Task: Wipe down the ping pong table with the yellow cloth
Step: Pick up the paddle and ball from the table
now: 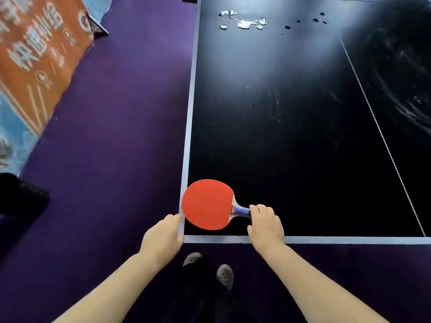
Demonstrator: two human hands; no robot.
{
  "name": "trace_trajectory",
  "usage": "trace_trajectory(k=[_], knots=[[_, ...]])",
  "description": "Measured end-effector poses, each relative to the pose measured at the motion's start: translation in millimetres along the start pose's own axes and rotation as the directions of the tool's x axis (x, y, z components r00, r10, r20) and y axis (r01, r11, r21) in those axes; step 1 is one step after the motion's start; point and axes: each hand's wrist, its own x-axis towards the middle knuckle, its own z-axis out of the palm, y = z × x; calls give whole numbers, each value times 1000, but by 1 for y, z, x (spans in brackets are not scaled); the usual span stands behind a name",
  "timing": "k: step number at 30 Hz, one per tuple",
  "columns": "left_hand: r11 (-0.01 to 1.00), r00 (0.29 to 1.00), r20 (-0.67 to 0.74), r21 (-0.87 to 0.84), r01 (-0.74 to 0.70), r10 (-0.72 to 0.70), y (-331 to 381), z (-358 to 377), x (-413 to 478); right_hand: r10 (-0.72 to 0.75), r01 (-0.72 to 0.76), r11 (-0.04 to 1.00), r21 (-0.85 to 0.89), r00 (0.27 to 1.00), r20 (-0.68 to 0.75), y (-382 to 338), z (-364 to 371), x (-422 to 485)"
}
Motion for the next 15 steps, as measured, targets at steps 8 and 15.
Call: trace_trajectory(k=[8, 15], knots=[[990, 998, -2, -122, -67, 67, 7, 18, 31, 147, -129, 980, 151, 983, -113, -9, 5, 7], [973, 991, -41, -188, -133, 128, -3, 3, 77, 204, -205, 929, 309, 978, 36, -41, 4, 6]])
